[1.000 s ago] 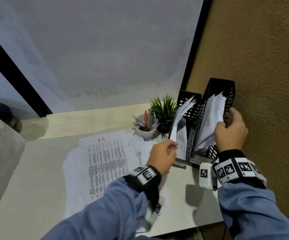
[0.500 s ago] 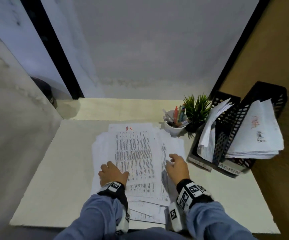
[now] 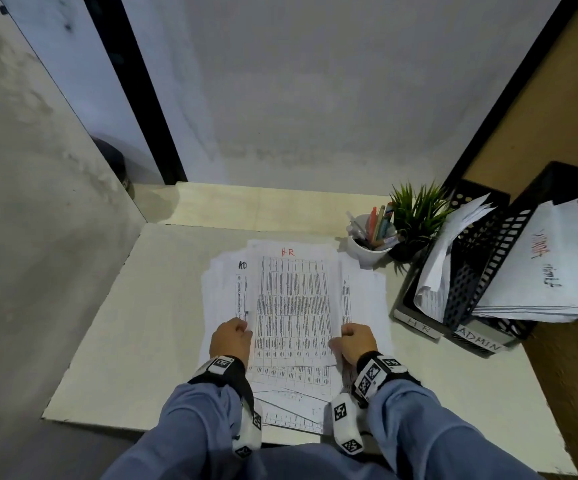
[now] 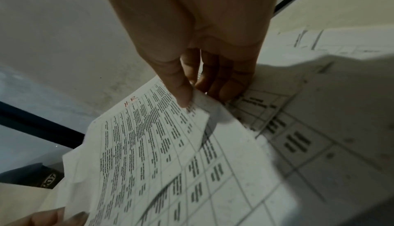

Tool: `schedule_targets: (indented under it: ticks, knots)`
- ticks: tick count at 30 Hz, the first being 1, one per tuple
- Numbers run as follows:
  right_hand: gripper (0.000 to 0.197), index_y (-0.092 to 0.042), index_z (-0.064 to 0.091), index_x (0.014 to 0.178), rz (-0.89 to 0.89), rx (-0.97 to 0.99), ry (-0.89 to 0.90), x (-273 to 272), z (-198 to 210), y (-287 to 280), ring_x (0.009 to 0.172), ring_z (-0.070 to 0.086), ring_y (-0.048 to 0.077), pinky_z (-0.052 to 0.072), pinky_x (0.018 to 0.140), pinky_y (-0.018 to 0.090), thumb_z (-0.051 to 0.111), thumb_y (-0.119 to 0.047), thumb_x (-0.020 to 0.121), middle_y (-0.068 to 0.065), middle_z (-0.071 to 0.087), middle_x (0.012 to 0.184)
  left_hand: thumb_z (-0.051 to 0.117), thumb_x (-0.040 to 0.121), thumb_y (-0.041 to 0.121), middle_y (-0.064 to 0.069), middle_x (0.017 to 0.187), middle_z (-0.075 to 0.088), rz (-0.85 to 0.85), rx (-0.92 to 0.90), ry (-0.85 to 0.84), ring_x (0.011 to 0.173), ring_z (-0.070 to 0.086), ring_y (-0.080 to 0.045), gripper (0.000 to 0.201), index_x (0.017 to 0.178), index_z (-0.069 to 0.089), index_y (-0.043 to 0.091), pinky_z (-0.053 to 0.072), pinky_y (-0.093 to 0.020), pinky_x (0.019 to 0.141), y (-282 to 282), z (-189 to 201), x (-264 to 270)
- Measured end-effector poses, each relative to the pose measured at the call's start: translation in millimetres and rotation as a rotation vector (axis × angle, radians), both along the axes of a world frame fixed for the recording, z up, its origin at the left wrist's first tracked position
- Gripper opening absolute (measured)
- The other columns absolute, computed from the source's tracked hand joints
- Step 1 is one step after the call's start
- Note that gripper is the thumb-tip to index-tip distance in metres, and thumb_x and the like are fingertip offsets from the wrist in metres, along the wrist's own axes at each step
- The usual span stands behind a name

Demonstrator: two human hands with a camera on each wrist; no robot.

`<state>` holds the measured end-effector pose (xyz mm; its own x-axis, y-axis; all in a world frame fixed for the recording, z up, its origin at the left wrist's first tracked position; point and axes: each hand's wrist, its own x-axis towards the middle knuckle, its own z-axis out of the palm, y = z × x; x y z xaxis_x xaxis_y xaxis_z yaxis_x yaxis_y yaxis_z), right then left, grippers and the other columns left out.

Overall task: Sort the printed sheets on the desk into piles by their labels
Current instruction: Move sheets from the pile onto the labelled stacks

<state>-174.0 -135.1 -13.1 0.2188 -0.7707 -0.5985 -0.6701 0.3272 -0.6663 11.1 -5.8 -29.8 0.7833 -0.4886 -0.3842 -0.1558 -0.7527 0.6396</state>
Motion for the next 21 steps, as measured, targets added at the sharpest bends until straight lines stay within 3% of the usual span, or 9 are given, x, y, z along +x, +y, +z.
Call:
schedule_targets:
  ticks: [2,5,7,9,12,13,17,19,21]
  knots:
    - [0.048,-0.018,0.027,0.052,-0.007,0.012,-0.032,-3,-1,-1,0.043,0.028,0.013,0.025,0.044,0.016,0.058,0.016,0.067,0.001,0.025,0.052,0.056,0.085,0.007,-0.011,0.101,0.063,-0.006,-0.054,-0.015,0.082,0.054,-0.023,0.013,0.095,0.065,0.007,0.039,-0.025,0.071,3,1,-1]
    - [0.037,-0.012,0.044,0.053,-0.023,0.029,-0.1,-7,-6,-4,0.057,0.043,0.017,0.037,0.054,0.022,0.063,0.019,0.062,0.006,0.044,0.056,0.054,0.08,0.006,-0.007,0.097,0.065,0.057,-0.156,0.066,0.077,0.055,-0.022,0.017,0.091,0.062,0.015,0.045,-0.03,0.071,4,2,-3]
    - [0.038,-0.01,0.047,0.05,-0.04,0.056,-0.133,-10,-7,-4,0.054,0.045,0.017,0.038,0.052,0.021,0.061,0.024,0.062,0.006,0.048,0.05,0.059,0.079,0.011,0.0,0.094,0.066,0.073,-0.25,0.141,0.08,0.06,-0.021,0.017,0.093,0.06,0.02,0.051,-0.033,0.077,2,5,-4]
    - [0.043,-0.011,0.045,0.046,-0.045,0.081,-0.167,-13,-5,-4,0.048,0.043,0.016,0.035,0.047,0.019,0.056,0.028,0.063,0.001,0.045,0.04,0.064,0.08,0.014,0.004,0.087,0.065,0.067,-0.326,0.171,0.078,0.06,-0.017,0.015,0.094,0.061,0.02,0.049,-0.028,0.073,-1,9,-6]
    - [0.04,-0.006,0.052,0.05,-0.069,0.09,-0.216,-16,-3,-5,0.055,0.046,0.02,0.036,0.05,0.022,0.045,0.031,0.061,0.006,0.049,0.049,0.066,0.08,0.015,0.003,0.073,0.058,0.105,-0.425,0.176,0.072,0.053,-0.018,0.004,0.077,0.063,0.016,0.042,-0.026,0.069,-11,17,-7]
    - [0.036,-0.002,0.057,0.058,-0.069,0.088,-0.235,-16,0,-5,0.059,0.048,0.022,0.038,0.05,0.023,0.043,0.032,0.06,0.01,0.053,0.06,0.065,0.08,0.01,0.004,0.076,0.058,0.117,-0.451,0.203,0.077,0.053,-0.018,0.012,0.07,0.063,0.017,0.043,-0.028,0.074,-13,19,-8]
    - [0.032,0.004,0.054,0.086,-0.151,0.041,-0.396,-18,12,-5,0.068,0.051,0.025,0.044,0.052,0.025,0.053,0.028,0.065,0.013,0.054,0.08,0.054,0.076,-0.006,0.005,0.125,0.051,0.0,-0.423,0.249,0.122,0.04,-0.011,0.031,0.059,0.067,0.017,0.036,-0.038,0.103,-14,18,-9]
    - [0.043,-0.008,0.06,0.097,-0.236,0.015,-0.488,-19,13,-7,0.08,0.063,0.033,0.055,0.071,0.039,0.063,0.021,0.066,0.015,0.066,0.086,0.054,0.077,-0.01,-0.001,0.138,0.045,-0.04,-0.425,0.323,0.131,0.039,-0.019,0.04,0.055,0.069,0.02,0.04,-0.037,0.098,-11,17,-10]
    - [0.044,-0.016,0.061,0.096,-0.314,-0.025,-0.54,-19,11,-12,0.084,0.066,0.035,0.056,0.08,0.045,0.066,0.016,0.067,0.014,0.069,0.088,0.056,0.076,-0.014,-0.005,0.141,0.042,-0.055,-0.431,0.378,0.13,0.042,-0.026,0.047,0.05,0.07,0.023,0.044,-0.034,0.089,-7,13,-9]
